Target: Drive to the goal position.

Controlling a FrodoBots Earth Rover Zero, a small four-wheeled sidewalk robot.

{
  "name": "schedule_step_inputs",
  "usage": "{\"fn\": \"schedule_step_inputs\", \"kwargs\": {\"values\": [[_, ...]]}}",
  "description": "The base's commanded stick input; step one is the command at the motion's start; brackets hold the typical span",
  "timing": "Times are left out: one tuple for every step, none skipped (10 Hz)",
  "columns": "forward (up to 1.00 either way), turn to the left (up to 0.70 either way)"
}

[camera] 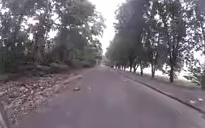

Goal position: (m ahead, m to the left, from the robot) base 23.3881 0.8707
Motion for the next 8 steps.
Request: {"fn": "schedule_step_inputs", "kwargs": {"values": [[0.70, 0.00], [0.70, 0.00], [0.70, 0.00], [0.70, 0.00], [0.70, 0.00], [0.70, 0.00], [0.70, 0.00], [0.70, 0.00]]}}
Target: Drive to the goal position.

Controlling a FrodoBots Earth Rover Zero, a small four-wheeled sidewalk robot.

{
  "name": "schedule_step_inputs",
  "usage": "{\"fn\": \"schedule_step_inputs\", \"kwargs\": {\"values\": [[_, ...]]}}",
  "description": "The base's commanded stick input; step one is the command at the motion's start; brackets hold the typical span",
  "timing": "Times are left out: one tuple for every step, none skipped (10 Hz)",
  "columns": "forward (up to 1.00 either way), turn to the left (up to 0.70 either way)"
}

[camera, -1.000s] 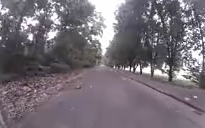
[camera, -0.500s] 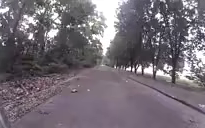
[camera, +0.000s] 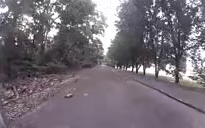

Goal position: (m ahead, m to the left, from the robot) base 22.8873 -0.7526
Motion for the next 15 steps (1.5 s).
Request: {"fn": "schedule_step_inputs", "kwargs": {"values": [[0.70, 0.00], [0.70, 0.00], [0.70, 0.00], [0.70, 0.00], [0.70, 0.00], [0.70, 0.00], [0.70, 0.00], [0.70, 0.00], [0.70, 0.00], [0.70, 0.00], [0.70, 0.00], [0.70, 0.00], [0.70, 0.00], [0.70, 0.00], [0.70, 0.00]]}}
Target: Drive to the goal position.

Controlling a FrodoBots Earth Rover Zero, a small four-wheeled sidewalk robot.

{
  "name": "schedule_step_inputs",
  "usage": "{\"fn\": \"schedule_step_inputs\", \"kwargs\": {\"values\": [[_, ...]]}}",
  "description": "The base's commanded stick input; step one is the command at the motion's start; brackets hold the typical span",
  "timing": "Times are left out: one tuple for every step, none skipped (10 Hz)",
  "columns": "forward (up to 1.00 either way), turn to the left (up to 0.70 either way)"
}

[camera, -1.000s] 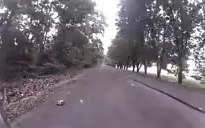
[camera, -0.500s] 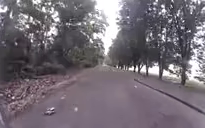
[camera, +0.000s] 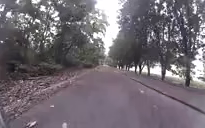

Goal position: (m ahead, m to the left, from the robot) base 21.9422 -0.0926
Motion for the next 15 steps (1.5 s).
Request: {"fn": "schedule_step_inputs", "kwargs": {"values": [[0.70, 0.00], [0.70, 0.00], [0.70, 0.00], [0.70, 0.00], [0.70, 0.00], [0.70, 0.00], [0.70, 0.00], [0.70, 0.04], [0.70, 0.06], [0.70, 0.07], [0.70, 0.05], [0.70, 0.00], [0.70, 0.00], [0.70, 0.00], [0.70, 0.00]]}}
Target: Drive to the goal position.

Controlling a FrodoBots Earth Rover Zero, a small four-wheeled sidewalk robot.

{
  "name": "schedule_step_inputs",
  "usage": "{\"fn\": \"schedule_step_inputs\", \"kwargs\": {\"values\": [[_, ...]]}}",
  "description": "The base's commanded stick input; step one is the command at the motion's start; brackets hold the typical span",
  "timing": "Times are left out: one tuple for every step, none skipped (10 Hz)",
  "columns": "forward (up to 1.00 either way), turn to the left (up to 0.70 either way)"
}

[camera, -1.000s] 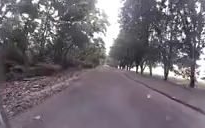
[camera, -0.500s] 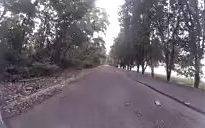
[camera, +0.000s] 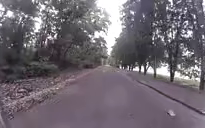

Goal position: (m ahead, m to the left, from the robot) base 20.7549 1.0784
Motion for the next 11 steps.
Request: {"fn": "schedule_step_inputs", "kwargs": {"values": [[0.70, 0.00], [0.70, 0.00], [0.70, 0.00], [0.70, 0.00], [0.70, 0.00], [0.70, 0.00], [0.70, 0.00], [0.70, 0.00], [0.70, 0.00], [0.70, 0.00], [0.70, -0.10]]}}
